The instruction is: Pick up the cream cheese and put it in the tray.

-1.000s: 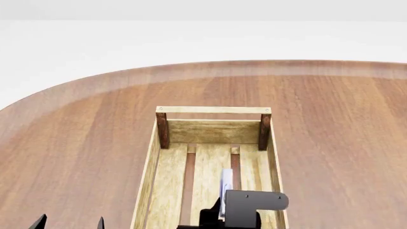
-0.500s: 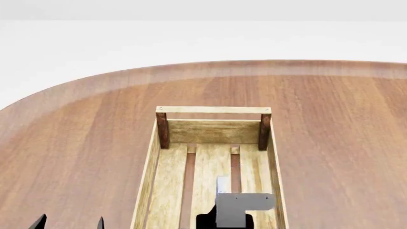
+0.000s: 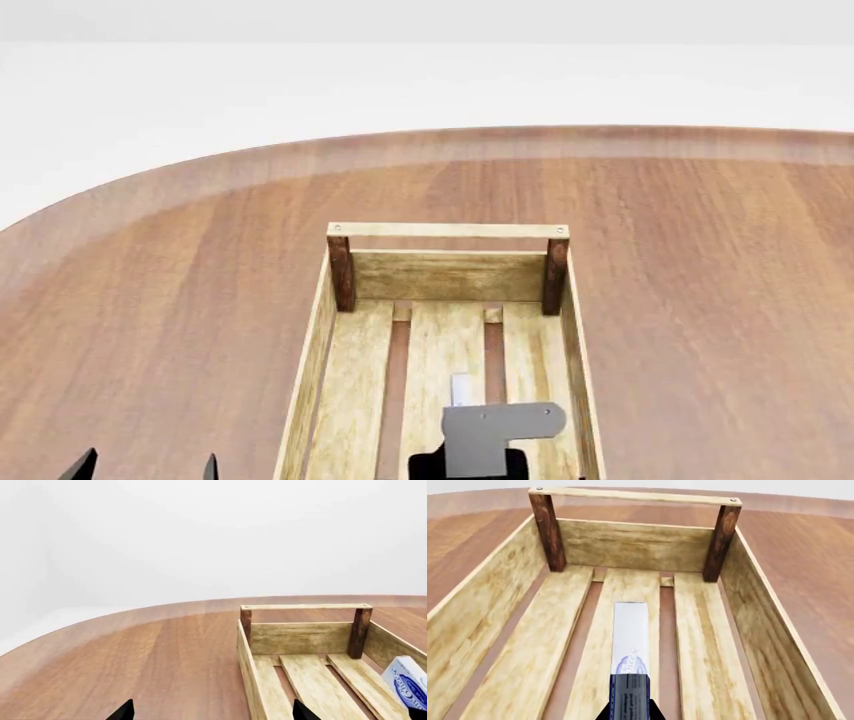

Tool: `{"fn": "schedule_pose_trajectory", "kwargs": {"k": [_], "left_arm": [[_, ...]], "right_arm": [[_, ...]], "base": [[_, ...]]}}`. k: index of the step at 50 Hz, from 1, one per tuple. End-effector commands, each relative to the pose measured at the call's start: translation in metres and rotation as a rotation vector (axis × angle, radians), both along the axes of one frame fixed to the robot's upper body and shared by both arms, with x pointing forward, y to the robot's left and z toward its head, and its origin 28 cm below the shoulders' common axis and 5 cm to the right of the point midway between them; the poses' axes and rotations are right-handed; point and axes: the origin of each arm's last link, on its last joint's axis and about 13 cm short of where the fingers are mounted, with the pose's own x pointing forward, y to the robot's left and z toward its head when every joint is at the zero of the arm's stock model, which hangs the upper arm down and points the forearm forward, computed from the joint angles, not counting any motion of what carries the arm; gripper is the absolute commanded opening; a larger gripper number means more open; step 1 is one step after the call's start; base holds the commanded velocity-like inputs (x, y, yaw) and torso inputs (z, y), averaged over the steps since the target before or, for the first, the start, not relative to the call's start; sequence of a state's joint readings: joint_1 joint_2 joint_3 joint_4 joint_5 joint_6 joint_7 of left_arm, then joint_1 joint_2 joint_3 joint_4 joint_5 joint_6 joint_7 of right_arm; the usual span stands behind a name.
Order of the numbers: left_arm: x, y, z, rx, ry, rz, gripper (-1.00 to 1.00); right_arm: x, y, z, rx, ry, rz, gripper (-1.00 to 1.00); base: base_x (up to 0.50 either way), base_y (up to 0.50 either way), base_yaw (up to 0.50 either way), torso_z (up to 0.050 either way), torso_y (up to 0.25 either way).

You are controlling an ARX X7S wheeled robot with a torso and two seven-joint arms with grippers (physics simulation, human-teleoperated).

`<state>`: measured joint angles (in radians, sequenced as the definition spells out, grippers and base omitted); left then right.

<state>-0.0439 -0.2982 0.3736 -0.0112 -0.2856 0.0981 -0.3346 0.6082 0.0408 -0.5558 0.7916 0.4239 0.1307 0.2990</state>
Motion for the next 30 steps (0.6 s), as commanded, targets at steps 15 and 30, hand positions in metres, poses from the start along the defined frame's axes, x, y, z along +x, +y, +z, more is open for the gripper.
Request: {"fn": "schedule_pose_trajectory", "kwargs": {"k": [15,30], "left_arm": [[-0.001,0.000,0.001,-0.002,-0.001,-0.001,1.00],[-0.001,0.000,0.001,-0.003,-0.002,-0.002,1.00]], "right_arm": [[0.042,-0.003,0.029,-0.029,-0.055,0.000,-1.00],[0.048,-0.012,0.028,0.040,0.038,-0.005,-1.00]], "base": [[0.00,0.00,0.00,0.000,0.001],[0.00,0.00,0.00,0.000,0.000]]}}
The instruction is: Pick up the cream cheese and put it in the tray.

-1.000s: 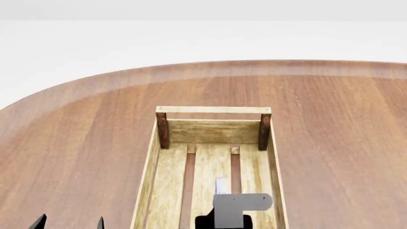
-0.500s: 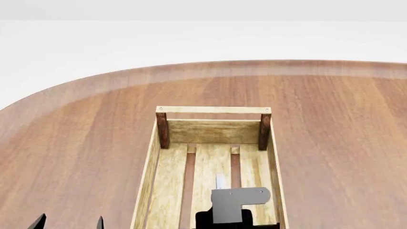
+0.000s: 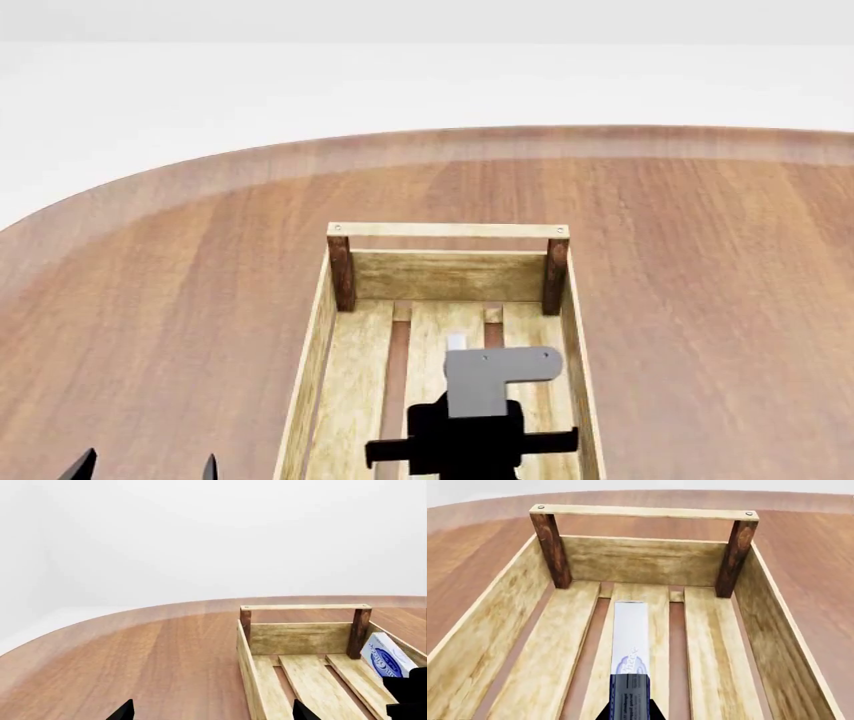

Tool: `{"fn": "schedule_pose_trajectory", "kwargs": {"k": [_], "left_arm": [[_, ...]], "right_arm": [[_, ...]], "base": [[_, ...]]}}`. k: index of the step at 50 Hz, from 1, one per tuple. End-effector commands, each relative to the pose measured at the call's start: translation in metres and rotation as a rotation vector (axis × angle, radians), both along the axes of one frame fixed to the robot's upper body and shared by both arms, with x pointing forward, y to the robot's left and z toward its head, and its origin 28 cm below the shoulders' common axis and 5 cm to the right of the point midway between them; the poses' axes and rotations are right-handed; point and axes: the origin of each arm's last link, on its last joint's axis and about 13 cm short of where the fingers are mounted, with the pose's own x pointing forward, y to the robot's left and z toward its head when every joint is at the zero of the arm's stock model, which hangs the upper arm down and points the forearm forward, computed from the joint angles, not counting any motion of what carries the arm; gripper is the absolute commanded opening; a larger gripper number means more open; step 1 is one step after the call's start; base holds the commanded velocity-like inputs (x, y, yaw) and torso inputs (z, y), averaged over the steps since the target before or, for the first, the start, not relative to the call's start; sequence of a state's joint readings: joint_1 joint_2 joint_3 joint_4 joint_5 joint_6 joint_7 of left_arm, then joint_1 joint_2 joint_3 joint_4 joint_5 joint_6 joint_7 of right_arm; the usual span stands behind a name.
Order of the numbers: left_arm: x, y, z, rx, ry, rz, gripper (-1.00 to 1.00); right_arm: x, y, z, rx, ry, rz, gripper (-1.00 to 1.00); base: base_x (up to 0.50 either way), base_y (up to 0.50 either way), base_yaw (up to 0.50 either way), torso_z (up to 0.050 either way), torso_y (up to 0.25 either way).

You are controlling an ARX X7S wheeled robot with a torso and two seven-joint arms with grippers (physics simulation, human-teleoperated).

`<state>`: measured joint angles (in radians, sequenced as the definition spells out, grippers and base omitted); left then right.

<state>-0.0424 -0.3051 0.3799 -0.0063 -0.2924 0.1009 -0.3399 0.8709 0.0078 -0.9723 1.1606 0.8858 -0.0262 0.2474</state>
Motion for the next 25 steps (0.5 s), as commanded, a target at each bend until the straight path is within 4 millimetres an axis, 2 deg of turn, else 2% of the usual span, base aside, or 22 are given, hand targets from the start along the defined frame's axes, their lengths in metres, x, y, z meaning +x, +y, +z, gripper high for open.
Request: {"fn": "schedule_pose_trajectory", "kwargs": {"k": [1,25], "left_arm": [[0.0002,0.0002,0.0001,-0.001,0.000,-0.001,1.00],[0.0004,0.0002,0.0004,-0.004,0.001,0.000,1.00]], "right_arm": [[0.0116,-0.0120,0.0088,-0.001,0.010,-0.031,-1.00],[0.0083,-0.0135,0.0051,-0.005,0.078,-0.020,-1.00]], "base": [[0.00,0.00,0.00,0.000,0.000],[0.00,0.00,0.00,0.000,0.001]]}}
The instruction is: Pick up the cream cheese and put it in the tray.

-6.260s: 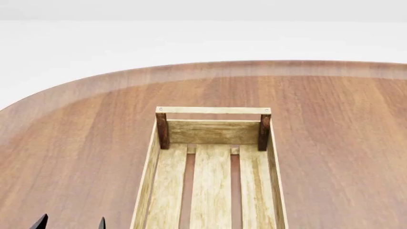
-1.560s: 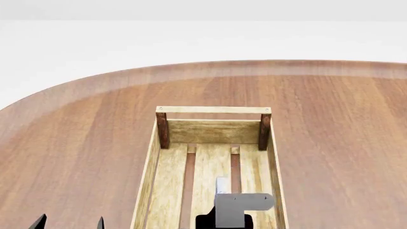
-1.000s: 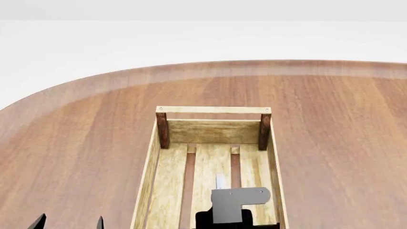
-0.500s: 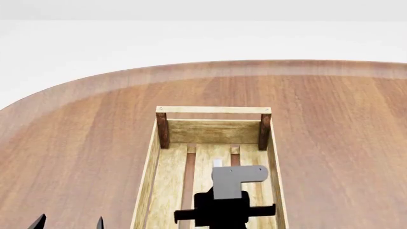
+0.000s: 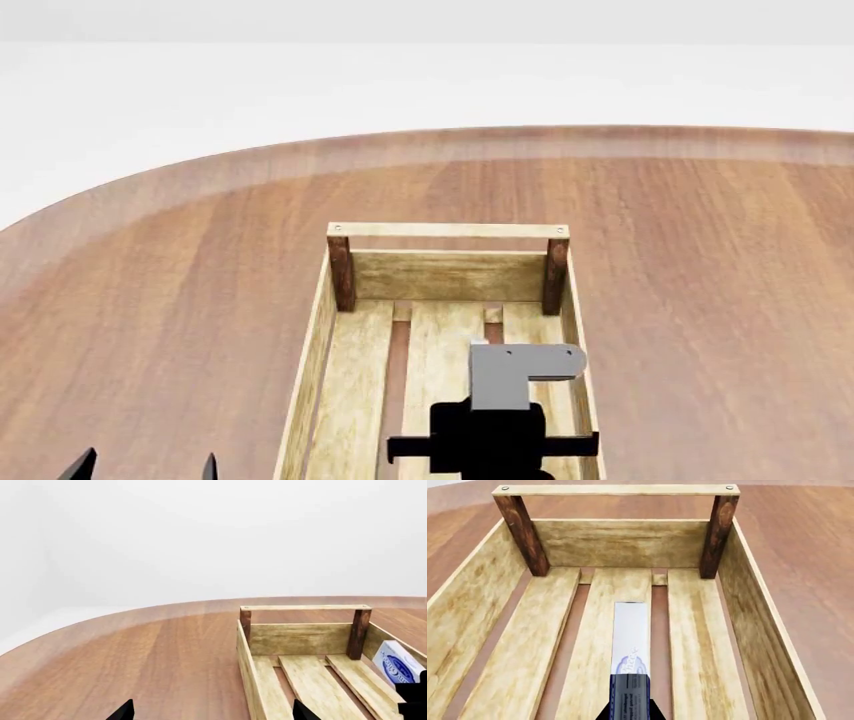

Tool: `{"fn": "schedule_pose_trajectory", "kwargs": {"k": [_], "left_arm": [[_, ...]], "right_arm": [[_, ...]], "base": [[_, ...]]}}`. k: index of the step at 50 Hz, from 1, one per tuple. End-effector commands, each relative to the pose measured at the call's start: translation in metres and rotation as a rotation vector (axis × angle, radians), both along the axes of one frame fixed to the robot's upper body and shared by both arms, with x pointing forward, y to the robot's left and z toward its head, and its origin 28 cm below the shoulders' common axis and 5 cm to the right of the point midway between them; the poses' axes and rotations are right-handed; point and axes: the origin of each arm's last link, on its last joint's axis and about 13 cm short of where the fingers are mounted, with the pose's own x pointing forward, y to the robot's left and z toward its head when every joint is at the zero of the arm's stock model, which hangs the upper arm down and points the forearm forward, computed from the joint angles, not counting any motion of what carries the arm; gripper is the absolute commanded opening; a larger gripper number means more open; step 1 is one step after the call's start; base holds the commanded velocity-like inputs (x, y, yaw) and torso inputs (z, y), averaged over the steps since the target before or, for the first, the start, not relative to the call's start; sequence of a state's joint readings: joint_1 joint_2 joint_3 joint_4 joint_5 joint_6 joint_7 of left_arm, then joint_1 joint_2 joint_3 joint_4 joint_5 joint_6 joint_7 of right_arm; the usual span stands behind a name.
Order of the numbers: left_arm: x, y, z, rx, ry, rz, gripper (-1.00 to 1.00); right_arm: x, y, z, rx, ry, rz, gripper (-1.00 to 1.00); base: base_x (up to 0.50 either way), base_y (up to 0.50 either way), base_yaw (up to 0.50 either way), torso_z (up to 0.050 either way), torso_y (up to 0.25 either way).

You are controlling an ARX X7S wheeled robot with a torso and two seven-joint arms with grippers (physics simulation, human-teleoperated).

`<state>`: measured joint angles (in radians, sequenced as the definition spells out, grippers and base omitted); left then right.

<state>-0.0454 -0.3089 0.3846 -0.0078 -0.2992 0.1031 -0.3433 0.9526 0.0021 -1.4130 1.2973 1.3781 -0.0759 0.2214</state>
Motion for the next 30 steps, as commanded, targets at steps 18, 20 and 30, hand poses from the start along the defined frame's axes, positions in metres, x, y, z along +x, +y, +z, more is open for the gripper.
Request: {"fn": "schedule_pose_trajectory", "kwargs": {"k": [18,20,30], "left_arm": [[0.0003,0.0002,0.0004,-0.004,0.002,0.001,1.00],[0.0004,0.0002,0.0004,-0.004,0.002,0.001,1.00],[0.0003,0.0001,0.0007,-0.005,0.002,0.001,1.00]], "right_arm": [[-0.0008,0.0009,0.0007,-0.022,0.048,0.052,-1.00],[-0.0016,0.0008,-0.0003,-0.022,0.055,0.052,-1.00],[-0.0056,-0.0005,-0.0053,-0.017,0.093,0.049,-1.00]], "base": [[0.00,0.00,0.00,0.000,0.000],[0.00,0.00,0.00,0.000,0.000],[0.00,0.00,0.00,0.000,0.001]]}}
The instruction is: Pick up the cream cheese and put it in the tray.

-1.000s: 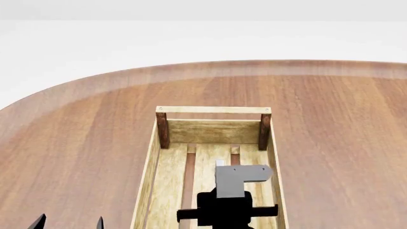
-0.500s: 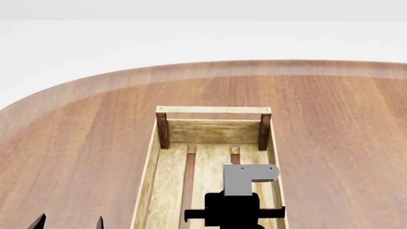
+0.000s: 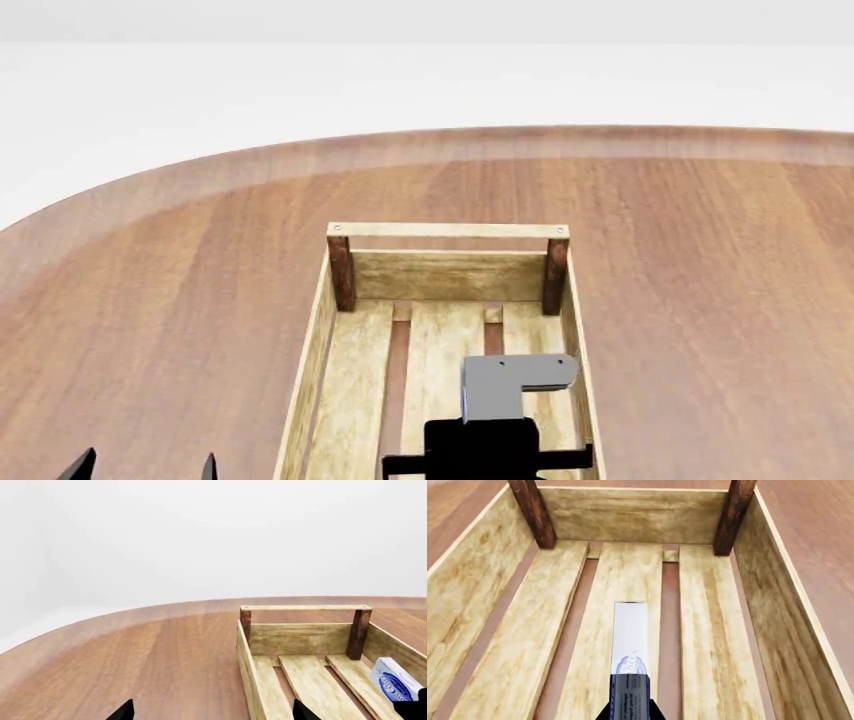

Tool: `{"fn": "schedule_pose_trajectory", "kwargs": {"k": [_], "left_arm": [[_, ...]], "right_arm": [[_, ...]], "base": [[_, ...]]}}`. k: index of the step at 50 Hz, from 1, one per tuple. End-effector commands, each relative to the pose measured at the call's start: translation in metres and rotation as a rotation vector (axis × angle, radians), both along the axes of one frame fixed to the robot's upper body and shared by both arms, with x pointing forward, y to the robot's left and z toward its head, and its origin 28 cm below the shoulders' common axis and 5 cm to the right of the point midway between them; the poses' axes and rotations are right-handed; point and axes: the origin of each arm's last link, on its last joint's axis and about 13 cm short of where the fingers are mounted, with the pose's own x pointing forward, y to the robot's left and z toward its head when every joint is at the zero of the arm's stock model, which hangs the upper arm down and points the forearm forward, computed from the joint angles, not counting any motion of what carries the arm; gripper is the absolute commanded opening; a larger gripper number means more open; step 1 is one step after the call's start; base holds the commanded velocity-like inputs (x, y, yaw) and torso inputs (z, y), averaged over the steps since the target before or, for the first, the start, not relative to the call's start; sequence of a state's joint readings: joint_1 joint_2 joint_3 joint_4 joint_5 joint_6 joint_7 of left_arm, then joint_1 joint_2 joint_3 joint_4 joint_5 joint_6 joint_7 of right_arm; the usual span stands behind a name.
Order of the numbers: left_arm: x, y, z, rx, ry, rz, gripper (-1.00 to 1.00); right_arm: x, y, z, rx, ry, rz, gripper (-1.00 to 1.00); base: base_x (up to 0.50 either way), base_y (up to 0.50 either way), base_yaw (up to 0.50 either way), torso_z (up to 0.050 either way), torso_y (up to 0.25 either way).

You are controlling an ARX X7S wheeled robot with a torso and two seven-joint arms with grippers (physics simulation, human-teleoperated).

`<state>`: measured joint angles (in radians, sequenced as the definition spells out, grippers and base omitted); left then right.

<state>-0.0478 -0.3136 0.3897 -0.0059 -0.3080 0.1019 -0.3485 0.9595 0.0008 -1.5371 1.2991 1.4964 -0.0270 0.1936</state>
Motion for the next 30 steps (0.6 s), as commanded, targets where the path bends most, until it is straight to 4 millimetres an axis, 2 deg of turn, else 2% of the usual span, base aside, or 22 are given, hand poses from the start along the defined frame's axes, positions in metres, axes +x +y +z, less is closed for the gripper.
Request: {"fn": "schedule_pose_trajectory", "kwargs": {"k": [1,30], "left_arm": [[0.000,0.000,0.000,-0.001,0.000,0.000,1.00],[0.000,0.000,0.001,-0.003,0.000,-0.001,1.00]], "right_arm": [[-0.002,-0.001,-0.002,-0.011,0.023,0.012,-1.00],[-0.016,0.002,-0.017,0.006,0.112,0.049,-1.00]], "base": [[0.00,0.00,0.00,0.000,0.000],[0.00,0.00,0.00,0.000,0.000]]}}
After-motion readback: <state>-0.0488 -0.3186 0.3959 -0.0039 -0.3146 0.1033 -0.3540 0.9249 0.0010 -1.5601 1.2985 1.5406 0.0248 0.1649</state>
